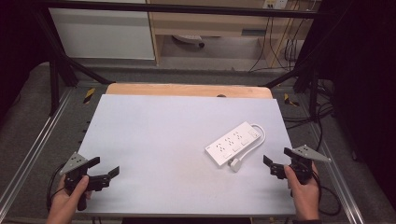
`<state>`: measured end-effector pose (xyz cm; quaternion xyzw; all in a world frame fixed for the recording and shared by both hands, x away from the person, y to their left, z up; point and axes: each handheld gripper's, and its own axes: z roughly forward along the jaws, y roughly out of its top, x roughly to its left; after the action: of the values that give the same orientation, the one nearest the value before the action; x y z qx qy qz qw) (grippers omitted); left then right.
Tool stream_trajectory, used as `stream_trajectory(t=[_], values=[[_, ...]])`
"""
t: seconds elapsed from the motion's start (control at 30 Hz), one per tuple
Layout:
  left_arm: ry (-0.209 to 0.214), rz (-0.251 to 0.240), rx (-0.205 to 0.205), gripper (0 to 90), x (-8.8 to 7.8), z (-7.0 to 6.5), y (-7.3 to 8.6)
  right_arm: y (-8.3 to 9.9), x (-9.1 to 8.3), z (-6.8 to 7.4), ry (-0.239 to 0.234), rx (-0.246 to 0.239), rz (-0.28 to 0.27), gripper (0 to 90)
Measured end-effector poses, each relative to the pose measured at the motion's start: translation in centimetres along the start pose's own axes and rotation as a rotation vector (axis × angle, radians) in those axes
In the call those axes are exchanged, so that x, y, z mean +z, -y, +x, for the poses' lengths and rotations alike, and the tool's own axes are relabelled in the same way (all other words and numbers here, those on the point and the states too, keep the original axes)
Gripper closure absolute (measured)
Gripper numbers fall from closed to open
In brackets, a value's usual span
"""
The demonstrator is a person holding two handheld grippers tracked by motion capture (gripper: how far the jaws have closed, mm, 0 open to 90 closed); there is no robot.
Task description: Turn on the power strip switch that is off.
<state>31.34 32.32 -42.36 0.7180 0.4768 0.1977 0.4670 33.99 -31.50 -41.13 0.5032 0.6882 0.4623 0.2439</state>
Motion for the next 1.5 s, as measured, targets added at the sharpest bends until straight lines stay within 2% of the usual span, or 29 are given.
stream_trajectory(t=[0.07, 0.27, 0.4, 0.53, 0.9, 1.13, 1.5], values=[[-0.002, 0.004, -0.001, 7.4, 0.0, 0.0, 0.0, -0.2, -0.1, 0.0, -0.007, 0.007, -0.008, 4.2], [-0.009, 0.006, -0.007, 7.3, 0.0, 0.2, 0.1, -1.5, -0.5, 0.0, 0.012, 0.024, -0.036, 3.8], [-0.011, 0.008, -0.001, 7.3, 0.1, 0.1, 0.1, -3.1, -0.7, 0.4, 0.011, 0.007, -0.053, 3.3], [-0.012, 0.010, -0.001, 7.3, 0.1, 0.2, 0.1, -3.7, -0.7, 0.5, 0.007, -0.004, -0.055, 3.0], [-0.014, 0.019, 0.002, 7.3, 0.2, 0.1, 0.2, -4.4, -1.0, 0.7, -0.006, -0.015, -0.063, 2.3], [-0.014, 0.021, 0.004, 7.3, 0.2, 0.1, 0.2, -4.9, -0.9, 0.9, -0.027, -0.005, -0.070, 5.6], [-0.014, 0.027, 0.012, 7.3, 0.2, 0.0, 0.2, -5.7, -0.1, 2.2, -0.045, -0.026, -0.085, 6.1]])
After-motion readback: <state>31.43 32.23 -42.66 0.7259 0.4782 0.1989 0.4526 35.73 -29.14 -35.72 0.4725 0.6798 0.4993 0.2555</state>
